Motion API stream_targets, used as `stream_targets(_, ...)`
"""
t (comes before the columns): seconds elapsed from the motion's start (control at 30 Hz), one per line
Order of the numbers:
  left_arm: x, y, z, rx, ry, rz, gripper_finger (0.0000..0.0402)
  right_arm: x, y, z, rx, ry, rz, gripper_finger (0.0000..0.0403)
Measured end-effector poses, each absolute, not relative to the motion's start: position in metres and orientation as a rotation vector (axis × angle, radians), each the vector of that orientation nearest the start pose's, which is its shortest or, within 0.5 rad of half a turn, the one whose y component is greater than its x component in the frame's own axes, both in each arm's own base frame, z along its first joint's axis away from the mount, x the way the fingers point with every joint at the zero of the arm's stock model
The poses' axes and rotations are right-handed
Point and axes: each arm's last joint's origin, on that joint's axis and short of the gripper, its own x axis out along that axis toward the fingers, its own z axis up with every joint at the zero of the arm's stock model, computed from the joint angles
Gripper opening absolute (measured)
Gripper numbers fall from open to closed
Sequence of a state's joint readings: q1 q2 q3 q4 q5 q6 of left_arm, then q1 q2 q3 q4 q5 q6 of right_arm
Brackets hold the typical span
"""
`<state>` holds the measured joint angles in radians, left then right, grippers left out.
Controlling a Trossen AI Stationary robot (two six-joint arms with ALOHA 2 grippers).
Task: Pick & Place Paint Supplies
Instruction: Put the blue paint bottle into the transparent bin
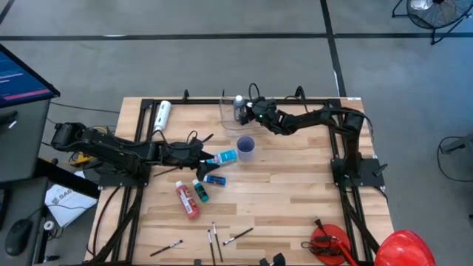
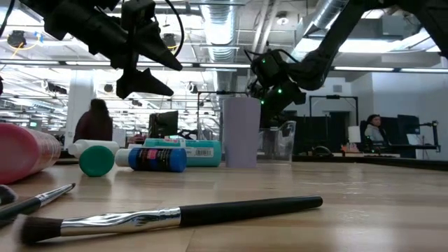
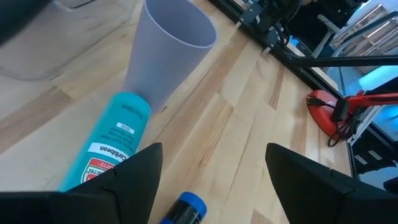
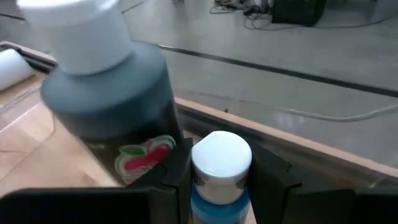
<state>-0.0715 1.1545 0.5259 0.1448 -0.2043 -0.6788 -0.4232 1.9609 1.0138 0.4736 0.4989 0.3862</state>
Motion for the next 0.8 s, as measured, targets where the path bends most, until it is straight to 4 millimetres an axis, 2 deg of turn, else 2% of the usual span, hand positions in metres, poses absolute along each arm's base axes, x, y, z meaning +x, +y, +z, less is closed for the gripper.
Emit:
stream_targets(0.4, 0.2317, -0.0107, 0.2049, -0.572, 0.417, 0.281, 0.0278, 0.3537, -0.1783, 0.1410, 0.319, 0.280, -1.040, 0.0111)
stream_targets(0.63, 0.2317, -0.0107, 0.2049, -0.571, 0.417, 0.280, 0.0278, 0.3510, -0.1818, 0.1396, 0.318, 0.298, -1.057, 0.0201)
stream_targets(0.8, 0.2316, -0.0107, 0.2049, -0.572, 0.416, 0.280, 0.0278, 0.3508, -0.1821, 0.1396, 0.317, 0.298, -1.061, 0.0214)
